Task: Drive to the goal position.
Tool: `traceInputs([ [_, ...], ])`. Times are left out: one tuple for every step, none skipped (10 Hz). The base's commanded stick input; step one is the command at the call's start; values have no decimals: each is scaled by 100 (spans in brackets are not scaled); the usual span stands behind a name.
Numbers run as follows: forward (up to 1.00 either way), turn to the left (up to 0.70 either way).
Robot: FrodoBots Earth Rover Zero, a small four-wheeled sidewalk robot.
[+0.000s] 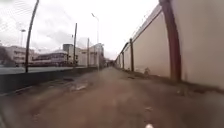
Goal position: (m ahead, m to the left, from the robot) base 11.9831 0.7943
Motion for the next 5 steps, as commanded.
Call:
traceInputs([
  [70,0],
  [70,0],
  [70,0],
  [70,0],
  [70,0],
])
